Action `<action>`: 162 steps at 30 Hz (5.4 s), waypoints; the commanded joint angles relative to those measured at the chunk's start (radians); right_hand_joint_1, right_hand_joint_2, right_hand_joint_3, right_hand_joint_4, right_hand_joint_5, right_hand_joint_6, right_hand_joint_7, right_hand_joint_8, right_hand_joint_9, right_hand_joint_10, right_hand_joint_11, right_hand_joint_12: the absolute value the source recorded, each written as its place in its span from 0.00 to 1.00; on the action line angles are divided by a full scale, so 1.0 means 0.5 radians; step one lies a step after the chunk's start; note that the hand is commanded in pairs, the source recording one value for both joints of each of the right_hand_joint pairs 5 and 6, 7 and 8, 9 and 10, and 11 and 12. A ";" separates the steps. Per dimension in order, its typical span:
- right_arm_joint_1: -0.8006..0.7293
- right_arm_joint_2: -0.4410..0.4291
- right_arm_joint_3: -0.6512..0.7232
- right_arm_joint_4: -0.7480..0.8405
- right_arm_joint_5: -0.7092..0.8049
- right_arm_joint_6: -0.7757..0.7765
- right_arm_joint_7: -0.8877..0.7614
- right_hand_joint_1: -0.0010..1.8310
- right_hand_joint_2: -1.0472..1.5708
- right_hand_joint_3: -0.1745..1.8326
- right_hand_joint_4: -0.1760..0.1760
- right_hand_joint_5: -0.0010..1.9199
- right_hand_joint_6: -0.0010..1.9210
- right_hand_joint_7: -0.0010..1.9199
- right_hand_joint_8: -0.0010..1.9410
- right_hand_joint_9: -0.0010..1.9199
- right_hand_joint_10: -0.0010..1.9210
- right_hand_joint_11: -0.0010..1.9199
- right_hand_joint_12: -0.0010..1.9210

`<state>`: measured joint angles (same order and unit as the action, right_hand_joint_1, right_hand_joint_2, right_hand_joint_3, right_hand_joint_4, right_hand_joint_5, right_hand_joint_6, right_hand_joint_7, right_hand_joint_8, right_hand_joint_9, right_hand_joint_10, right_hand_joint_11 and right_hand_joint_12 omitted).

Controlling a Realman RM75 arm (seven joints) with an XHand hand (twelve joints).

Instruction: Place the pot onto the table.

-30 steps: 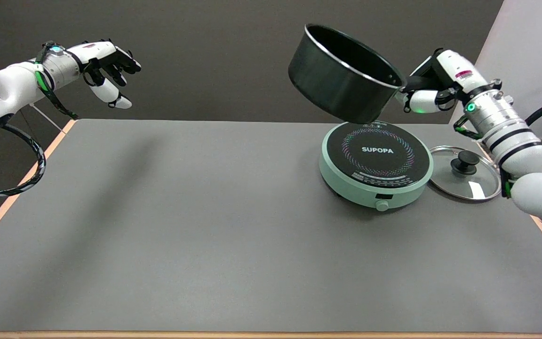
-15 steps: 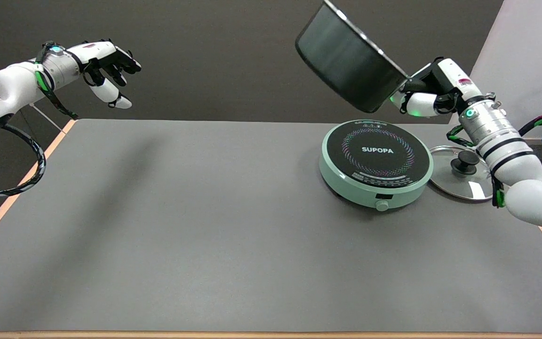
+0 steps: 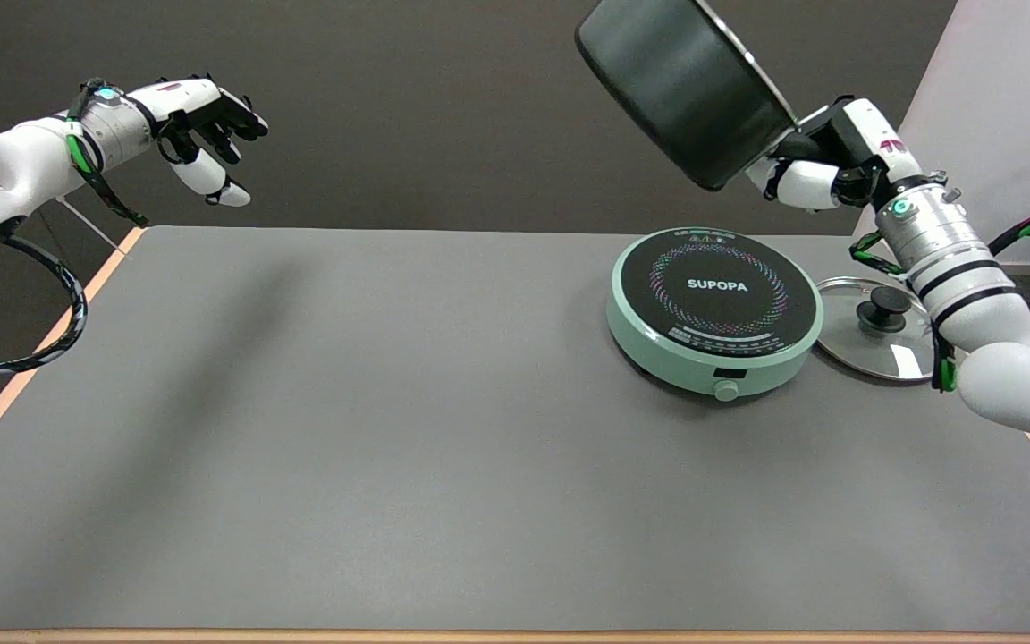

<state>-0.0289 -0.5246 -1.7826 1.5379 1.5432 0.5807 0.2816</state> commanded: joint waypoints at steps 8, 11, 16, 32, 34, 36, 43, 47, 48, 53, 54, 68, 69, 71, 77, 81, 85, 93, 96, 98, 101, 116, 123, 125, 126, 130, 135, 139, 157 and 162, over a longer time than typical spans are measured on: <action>0.001 -0.006 0.001 0.042 -0.034 0.062 0.222 0.53 0.84 0.39 0.21 0.80 0.80 0.80 0.79 0.80 0.80 0.80 0.80; 0.001 -0.006 0.001 0.040 -0.069 0.062 0.222 0.52 0.84 0.40 0.21 0.80 0.80 0.80 0.79 0.80 0.80 0.80 0.80; 0.001 -0.006 0.009 0.038 -0.082 0.058 0.214 0.52 0.84 0.40 0.21 0.80 0.80 0.80 0.79 0.80 0.80 0.80 0.80; 0.058 0.002 0.006 0.192 -0.683 -0.223 0.206 0.52 0.84 0.40 0.21 0.80 0.80 0.80 0.79 0.80 0.80 0.80 0.80; 0.080 0.002 -0.007 0.212 -0.715 -0.278 0.205 0.52 0.84 0.40 0.21 0.80 0.80 0.80 0.79 0.80 0.80 0.80 0.80; 0.131 0.006 -0.053 0.233 -0.752 -0.342 0.203 0.52 0.84 0.40 0.21 0.80 0.80 0.80 0.79 0.80 0.80 0.80 0.80; 0.485 -0.019 -0.392 0.257 -0.775 -0.487 0.008 0.52 0.85 0.38 0.22 0.82 0.82 0.82 0.81 0.82 0.82 0.82 0.82; 0.682 -0.102 -0.548 0.241 -0.773 -0.580 -0.117 0.52 0.86 0.38 0.22 0.83 0.83 0.83 0.82 0.83 0.83 0.83 0.83; 0.716 -0.123 -0.566 0.237 -0.773 -0.614 -0.154 0.52 0.86 0.38 0.22 0.83 0.83 0.83 0.82 0.83 0.83 0.83 0.83; 0.855 -0.247 -0.686 0.190 -0.772 -0.700 -0.289 0.52 0.88 0.37 0.22 0.84 0.84 0.84 0.84 0.84 0.84 0.84 0.84; 0.879 -0.273 -0.713 0.175 -0.770 -0.703 -0.314 0.52 0.88 0.37 0.22 0.85 0.85 0.85 0.84 0.85 0.85 0.85 0.85; 1.138 -0.607 -1.036 -0.112 -0.767 -0.741 -0.609 0.51 0.91 0.37 0.24 0.88 0.88 0.88 0.87 0.88 0.88 0.88 0.88; 1.149 -0.614 -1.055 -0.126 -0.767 -0.741 -0.619 0.51 0.91 0.37 0.24 0.88 0.88 0.88 0.87 0.88 0.88 0.88 0.88; 1.176 -0.639 -1.096 -0.164 -0.767 -0.741 -0.648 0.51 0.91 0.37 0.24 0.88 0.88 0.88 0.87 0.88 0.88 0.88 0.88; 1.249 -0.708 -1.185 -0.274 -0.767 -0.721 -0.659 0.51 0.91 0.37 0.24 0.88 0.88 0.88 0.87 0.88 0.88 0.88 0.88; 1.337 -0.745 -1.303 -0.356 -0.767 -0.688 -0.659 0.51 0.91 0.37 0.24 0.88 0.88 0.88 0.87 0.88 0.88 0.88 0.88; 1.428 -0.809 -1.438 -0.464 -0.784 -0.635 -0.642 0.50 0.92 0.37 0.24 0.88 0.88 0.88 0.87 0.88 0.88 0.88 0.88; 1.558 -0.981 -1.578 -0.709 -0.787 -0.593 -0.642 0.50 0.92 0.36 0.24 0.89 0.88 0.89 0.88 0.89 0.88 0.89 0.88; 1.608 -1.047 -1.617 -0.786 -0.787 -0.597 -0.639 0.50 0.92 0.36 0.25 0.89 0.89 0.89 0.88 0.89 0.89 0.89 0.89; 1.620 -1.077 -1.617 -0.836 -0.787 -0.607 -0.638 0.50 0.92 0.37 0.25 0.90 0.90 0.90 0.89 0.90 0.90 0.90 0.90; 1.635 -1.132 -1.617 -0.925 -0.787 -0.599 -0.623 0.49 0.92 0.37 0.26 0.91 0.91 0.91 0.90 0.91 0.91 0.91 0.91; 1.640 -1.418 -1.617 -1.341 -0.792 -0.519 -0.595 0.49 0.92 0.39 0.28 0.93 0.93 0.93 0.92 0.93 0.93 0.93 0.93; 1.601 -1.513 -1.604 -1.565 -0.792 -0.381 -0.609 0.48 0.92 0.39 0.30 0.94 0.94 0.94 0.93 0.94 0.94 0.94 0.94; 1.593 -1.530 -1.599 -1.617 -0.798 -0.346 -0.617 0.48 0.92 0.39 0.31 0.94 0.94 0.94 0.93 0.94 0.94 0.94 0.94; 1.586 -1.538 -1.597 -1.642 -0.806 -0.330 -0.627 0.48 0.92 0.39 0.31 0.94 0.94 0.94 0.93 0.94 0.94 0.94 0.94; 1.556 -1.559 -1.586 -1.693 -0.863 -0.272 -0.677 0.49 0.91 0.40 0.31 0.94 0.94 0.94 0.93 0.94 0.94 0.94 0.94; 1.520 -1.575 -1.583 -1.720 -0.904 -0.179 -0.678 0.49 0.91 0.40 0.30 0.94 0.94 0.94 0.93 0.94 0.94 0.94 0.94; 1.488 -1.586 -1.583 -1.737 -0.935 -0.085 -0.678 0.49 0.91 0.40 0.30 0.94 0.94 0.94 0.93 0.94 0.94 0.94 0.94; 1.412 -1.635 -1.583 -1.707 -1.136 0.013 -0.681 0.49 0.89 0.44 0.33 0.95 0.95 0.95 0.94 0.95 0.95 0.95 0.95; 1.398 -1.661 -1.583 -1.709 -1.177 0.012 -0.681 0.49 0.89 0.44 0.32 0.95 0.95 0.95 0.94 0.95 0.95 0.95 0.95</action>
<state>0.6984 -1.3185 -2.5748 0.6955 1.0377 0.5518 -0.0555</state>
